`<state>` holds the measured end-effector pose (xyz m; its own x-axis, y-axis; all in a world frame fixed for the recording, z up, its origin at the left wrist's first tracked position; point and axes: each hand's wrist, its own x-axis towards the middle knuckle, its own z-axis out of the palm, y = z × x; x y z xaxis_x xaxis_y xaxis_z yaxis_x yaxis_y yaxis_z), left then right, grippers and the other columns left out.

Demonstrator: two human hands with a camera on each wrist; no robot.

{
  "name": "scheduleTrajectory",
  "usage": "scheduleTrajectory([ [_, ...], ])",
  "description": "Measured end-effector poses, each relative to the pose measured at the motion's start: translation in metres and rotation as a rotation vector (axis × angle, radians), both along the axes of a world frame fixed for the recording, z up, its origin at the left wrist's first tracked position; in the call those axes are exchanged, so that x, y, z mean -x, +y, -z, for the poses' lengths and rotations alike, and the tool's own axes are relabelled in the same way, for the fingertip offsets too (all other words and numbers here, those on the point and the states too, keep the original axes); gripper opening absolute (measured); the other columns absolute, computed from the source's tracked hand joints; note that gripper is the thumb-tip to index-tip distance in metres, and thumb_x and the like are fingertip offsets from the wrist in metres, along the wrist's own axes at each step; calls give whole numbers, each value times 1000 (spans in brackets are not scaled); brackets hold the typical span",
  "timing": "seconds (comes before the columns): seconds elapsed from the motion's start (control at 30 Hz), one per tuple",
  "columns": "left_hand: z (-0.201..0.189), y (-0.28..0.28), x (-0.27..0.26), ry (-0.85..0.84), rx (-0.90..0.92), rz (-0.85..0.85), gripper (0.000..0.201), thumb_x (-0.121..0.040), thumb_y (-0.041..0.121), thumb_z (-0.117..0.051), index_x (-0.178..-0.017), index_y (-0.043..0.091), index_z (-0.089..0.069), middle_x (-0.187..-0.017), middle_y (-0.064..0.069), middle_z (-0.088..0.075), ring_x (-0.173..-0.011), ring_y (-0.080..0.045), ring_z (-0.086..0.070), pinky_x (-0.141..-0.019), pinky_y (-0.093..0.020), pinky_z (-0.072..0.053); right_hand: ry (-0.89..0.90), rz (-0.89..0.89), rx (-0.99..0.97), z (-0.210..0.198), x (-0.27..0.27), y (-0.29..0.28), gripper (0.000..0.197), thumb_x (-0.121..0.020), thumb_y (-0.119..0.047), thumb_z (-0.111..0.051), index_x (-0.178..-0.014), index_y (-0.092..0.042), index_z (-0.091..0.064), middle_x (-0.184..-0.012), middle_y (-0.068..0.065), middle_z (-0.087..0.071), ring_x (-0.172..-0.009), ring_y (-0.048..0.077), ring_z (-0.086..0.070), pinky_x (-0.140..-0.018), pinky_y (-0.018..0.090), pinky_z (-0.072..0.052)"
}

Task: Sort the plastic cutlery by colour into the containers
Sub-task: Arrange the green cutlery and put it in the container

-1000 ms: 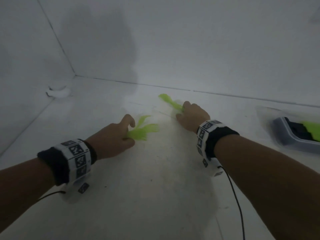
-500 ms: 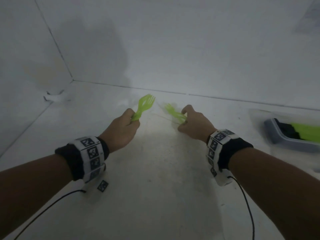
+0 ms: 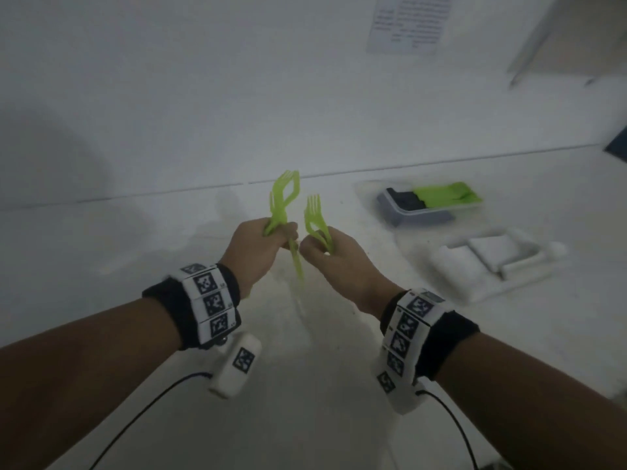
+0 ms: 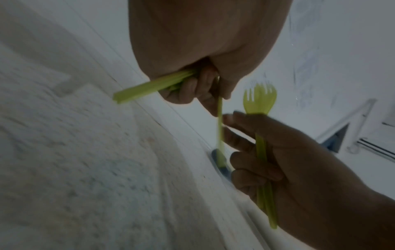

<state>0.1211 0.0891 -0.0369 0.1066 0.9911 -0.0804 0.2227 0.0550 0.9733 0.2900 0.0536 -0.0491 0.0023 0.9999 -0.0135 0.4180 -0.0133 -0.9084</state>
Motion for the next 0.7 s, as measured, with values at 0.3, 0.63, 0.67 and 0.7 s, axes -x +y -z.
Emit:
scheduleTrajectory([
  [0.3,-7,-36,-55,164,46,372,29,-101,36,-61,-94,12,-75,-78,3,-69,-46,-1,-45,-53,-22,-35,497,54,123,1,-51,-13,15,-97,-10,-57,-84,-15,-62,-71,13,-55,-52,16,-35,-46,26,-24],
  [0.63,-10,-56,-61,-48,122,71,17,-104,31,-46,-103,14,-44,-94,-6,-60,-59,-14,-45,-60,-29,-41,801,284,170,6,-87,3,18,-104,-27,-62,-110,-13,-71,-71,-4,-58,-48,10,-24,-45,24,-22],
  [0.67,-11,-57,-63,-45,103,64,16,-105,29,-46,-101,13,-46,-91,-5,-59,-59,-14,-45,-59,-28,-41,805,231,173,3,-83,0,15,-103,-27,-62,-105,-14,-70,-72,-4,-57,-48,10,-24,-45,24,-23],
  [0.7,-11,-59,-65,-42,88,51,15,-105,27,-46,-100,13,-46,-88,-5,-58,-59,-13,-44,-58,-26,-40,817,184,175,0,-78,-2,14,-103,-28,-63,-103,-14,-69,-73,-5,-57,-49,10,-25,-44,23,-24],
])
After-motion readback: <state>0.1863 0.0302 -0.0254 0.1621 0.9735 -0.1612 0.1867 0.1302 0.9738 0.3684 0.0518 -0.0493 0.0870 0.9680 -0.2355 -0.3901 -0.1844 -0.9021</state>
